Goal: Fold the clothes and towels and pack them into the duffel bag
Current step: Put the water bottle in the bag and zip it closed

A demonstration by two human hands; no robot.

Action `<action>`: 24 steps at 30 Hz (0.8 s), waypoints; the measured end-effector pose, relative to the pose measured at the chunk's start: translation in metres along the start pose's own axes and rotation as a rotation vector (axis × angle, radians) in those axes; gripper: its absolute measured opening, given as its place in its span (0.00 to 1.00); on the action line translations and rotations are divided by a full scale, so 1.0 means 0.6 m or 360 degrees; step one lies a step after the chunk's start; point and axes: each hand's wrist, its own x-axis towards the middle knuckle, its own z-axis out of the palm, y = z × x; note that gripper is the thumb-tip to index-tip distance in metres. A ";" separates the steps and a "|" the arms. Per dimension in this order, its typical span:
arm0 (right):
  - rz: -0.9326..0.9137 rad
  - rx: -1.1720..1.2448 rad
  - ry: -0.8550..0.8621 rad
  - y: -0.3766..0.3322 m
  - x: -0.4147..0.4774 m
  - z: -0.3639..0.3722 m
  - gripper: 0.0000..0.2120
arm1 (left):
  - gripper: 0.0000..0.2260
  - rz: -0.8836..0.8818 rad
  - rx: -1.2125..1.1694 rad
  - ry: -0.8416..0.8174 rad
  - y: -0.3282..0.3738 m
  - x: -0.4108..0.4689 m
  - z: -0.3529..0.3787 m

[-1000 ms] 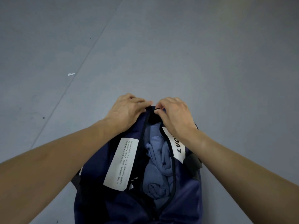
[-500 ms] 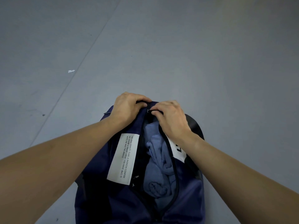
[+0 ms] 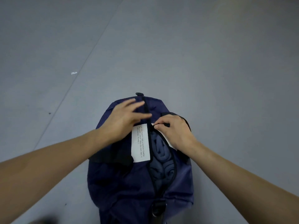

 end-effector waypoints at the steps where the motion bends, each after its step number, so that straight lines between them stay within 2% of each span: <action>1: 0.0033 0.0026 0.0017 -0.005 -0.006 0.002 0.04 | 0.22 0.0046 0.0030 -0.0116 0.011 -0.011 -0.008; 4: 0.0020 0.0032 0.0042 -0.028 -0.014 -0.007 0.04 | 0.19 -0.0047 -0.0012 -0.0230 0.042 -0.017 -0.028; 6: -0.0061 -0.0080 0.0042 -0.042 -0.019 -0.013 0.05 | 0.14 -0.0097 -0.0028 -0.0191 0.052 -0.014 -0.034; 9: -0.0123 -0.0199 0.0057 -0.053 -0.031 -0.015 0.06 | 0.09 -0.0026 0.0049 -0.0116 0.051 -0.006 -0.028; 14: -0.0170 -0.0308 -0.0004 -0.063 -0.060 -0.031 0.07 | 0.06 -0.0007 0.0209 -0.0005 0.037 0.012 -0.030; 20: -0.0288 -0.0326 -0.0105 -0.091 -0.154 -0.064 0.06 | 0.08 -0.0266 0.0222 0.0099 0.054 -0.003 -0.033; 22: -0.0260 -0.0393 -0.0102 -0.093 -0.186 -0.063 0.07 | 0.11 -0.0172 0.0122 0.0063 0.074 -0.025 -0.038; 24: -0.0194 -0.0414 -0.0056 -0.095 -0.198 -0.062 0.07 | 0.17 0.0136 0.0012 -0.0034 0.103 -0.058 -0.051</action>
